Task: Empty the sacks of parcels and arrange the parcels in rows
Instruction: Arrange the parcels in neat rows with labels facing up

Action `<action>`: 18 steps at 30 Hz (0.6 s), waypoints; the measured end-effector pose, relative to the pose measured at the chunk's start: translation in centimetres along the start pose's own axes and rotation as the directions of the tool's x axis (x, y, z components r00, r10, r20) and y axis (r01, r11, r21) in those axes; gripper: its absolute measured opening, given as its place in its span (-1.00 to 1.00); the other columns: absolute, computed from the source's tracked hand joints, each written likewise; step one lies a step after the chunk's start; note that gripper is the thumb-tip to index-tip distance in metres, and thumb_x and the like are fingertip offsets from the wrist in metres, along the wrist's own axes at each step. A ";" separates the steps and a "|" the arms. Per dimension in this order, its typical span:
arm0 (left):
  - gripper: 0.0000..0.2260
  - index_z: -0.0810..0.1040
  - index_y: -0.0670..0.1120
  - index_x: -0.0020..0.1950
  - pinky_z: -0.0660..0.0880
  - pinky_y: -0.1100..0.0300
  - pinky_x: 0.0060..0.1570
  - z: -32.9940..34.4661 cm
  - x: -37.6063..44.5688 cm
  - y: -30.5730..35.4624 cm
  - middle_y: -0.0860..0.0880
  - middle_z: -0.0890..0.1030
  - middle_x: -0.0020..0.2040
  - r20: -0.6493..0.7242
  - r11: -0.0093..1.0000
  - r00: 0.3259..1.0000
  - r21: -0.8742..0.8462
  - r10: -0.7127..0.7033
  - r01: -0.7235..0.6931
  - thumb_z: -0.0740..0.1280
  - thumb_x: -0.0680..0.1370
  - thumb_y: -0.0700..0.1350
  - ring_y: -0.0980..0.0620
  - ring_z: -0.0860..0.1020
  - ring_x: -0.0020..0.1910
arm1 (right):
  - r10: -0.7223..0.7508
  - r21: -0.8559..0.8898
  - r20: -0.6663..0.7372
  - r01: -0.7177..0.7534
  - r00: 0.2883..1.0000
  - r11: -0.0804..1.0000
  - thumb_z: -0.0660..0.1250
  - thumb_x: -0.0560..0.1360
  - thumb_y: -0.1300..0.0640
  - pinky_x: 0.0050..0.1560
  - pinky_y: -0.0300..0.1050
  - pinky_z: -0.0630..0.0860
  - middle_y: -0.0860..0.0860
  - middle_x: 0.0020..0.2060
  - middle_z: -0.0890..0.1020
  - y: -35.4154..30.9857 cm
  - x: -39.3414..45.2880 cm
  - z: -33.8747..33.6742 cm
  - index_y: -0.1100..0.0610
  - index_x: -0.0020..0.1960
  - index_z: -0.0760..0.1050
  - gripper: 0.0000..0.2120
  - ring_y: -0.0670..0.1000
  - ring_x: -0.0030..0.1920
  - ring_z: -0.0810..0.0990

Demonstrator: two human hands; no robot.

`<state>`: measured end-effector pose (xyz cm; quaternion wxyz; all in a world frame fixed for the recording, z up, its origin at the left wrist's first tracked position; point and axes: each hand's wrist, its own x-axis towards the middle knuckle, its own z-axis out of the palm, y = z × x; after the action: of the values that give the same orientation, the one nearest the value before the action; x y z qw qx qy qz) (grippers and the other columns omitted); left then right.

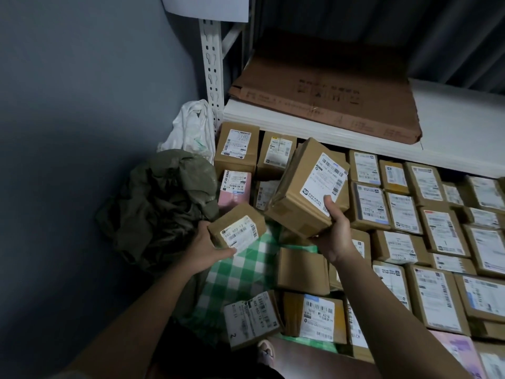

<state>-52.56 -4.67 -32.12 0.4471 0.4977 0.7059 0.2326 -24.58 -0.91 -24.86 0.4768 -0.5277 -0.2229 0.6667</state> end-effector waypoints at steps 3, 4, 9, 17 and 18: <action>-0.43 0.36 -0.10 0.12 0.46 0.15 -0.02 0.8 0.3 1.1 0.01 0.55 0.02 0.028 0.994 0.996 0.066 -0.089 0.087 0.55 0.30 0.11 0.03 0.54 0.04 | -0.006 -0.015 -0.017 0.006 1.000 1.000 0.33 0.40 -0.23 -0.09 0.03 0.51 0.08 0.21 0.61 -0.1 0.1 0.0 0.01 0.39 0.41 -0.37 0.12 0.18 0.55; -0.48 0.39 -0.11 0.14 0.45 0.16 -0.02 1.1 0.5 1.4 0.01 0.57 0.02 0.076 0.990 0.988 0.055 -0.134 0.130 0.50 0.37 0.13 0.04 0.55 0.02 | -0.011 -0.012 -0.018 0.011 1.000 1.000 0.32 0.40 -0.23 -0.08 0.04 0.51 0.08 0.22 0.60 -0.2 0.1 -0.1 0.01 0.40 0.41 -0.37 0.12 0.19 0.55; -0.53 0.45 -0.12 0.31 0.54 0.05 0.17 2.4 1.1 0.7 -0.09 0.63 0.12 0.270 0.926 0.926 -0.199 -0.264 0.322 0.31 0.54 0.15 0.00 0.62 0.04 | 0.003 0.009 -0.023 -0.002 1.000 1.000 0.32 0.38 -0.24 -0.09 0.02 0.55 0.08 0.24 0.60 -0.1 0.2 -0.9 0.00 0.42 0.37 -0.34 0.13 0.23 0.54; -0.55 0.41 -0.24 0.35 0.42 0.14 -0.03 3.9 0.8 0.5 -0.25 0.55 0.20 0.098 0.902 0.952 0.360 -0.291 0.239 0.08 0.66 0.08 -0.14 0.55 0.10 | 0.025 -0.012 -0.026 -0.025 0.999 1.000 0.33 0.39 -0.22 -0.18 -0.05 0.59 0.08 0.23 0.61 0.5 0.7 -1.6 0.01 0.43 0.34 -0.33 0.12 0.19 0.57; -0.57 0.40 -0.23 0.34 0.41 0.14 -0.05 4.0 0.8 0.5 -0.25 0.55 0.21 0.077 0.892 0.963 0.400 -0.260 0.209 0.09 0.66 0.06 -0.16 0.55 0.11 | 0.026 -0.014 -0.032 -0.026 0.999 1.000 0.33 0.38 -0.23 -0.18 -0.04 0.59 0.08 0.23 0.60 0.5 0.7 -1.6 0.01 0.43 0.33 -0.32 0.13 0.20 0.57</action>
<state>-48.95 -4.21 -34.07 0.4089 0.5011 0.7627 0.0000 -23.27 -0.82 -26.18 0.4678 -0.5445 -0.2131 0.6627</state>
